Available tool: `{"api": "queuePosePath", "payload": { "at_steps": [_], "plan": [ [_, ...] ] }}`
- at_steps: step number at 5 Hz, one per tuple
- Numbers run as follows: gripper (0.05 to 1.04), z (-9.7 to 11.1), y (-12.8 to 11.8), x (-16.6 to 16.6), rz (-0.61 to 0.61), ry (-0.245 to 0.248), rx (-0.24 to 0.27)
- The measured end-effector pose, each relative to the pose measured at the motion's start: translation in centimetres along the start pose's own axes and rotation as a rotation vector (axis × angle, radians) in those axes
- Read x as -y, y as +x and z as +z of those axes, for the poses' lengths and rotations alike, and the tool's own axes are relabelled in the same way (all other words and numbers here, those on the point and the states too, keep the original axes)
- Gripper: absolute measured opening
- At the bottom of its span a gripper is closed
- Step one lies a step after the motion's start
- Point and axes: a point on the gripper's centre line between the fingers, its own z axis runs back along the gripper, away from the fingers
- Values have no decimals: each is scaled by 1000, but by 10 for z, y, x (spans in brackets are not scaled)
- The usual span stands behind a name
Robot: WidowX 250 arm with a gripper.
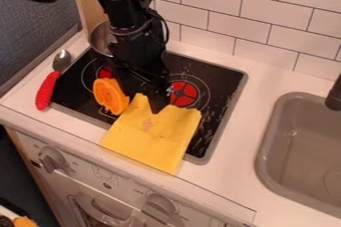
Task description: Move the bowl behind the yellow towel
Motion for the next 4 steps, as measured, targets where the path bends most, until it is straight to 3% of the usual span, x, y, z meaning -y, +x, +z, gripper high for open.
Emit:
{"api": "queuePosePath", "payload": {
  "at_steps": [1,2,3,4],
  "plan": [
    [999,-5,-3,1,9,-11,-20],
    [999,14,5,5,39,-19,22],
    [999,35,17,-2,75,6,90],
    [999,48,39,-24,125,18,152]
  ]
}}
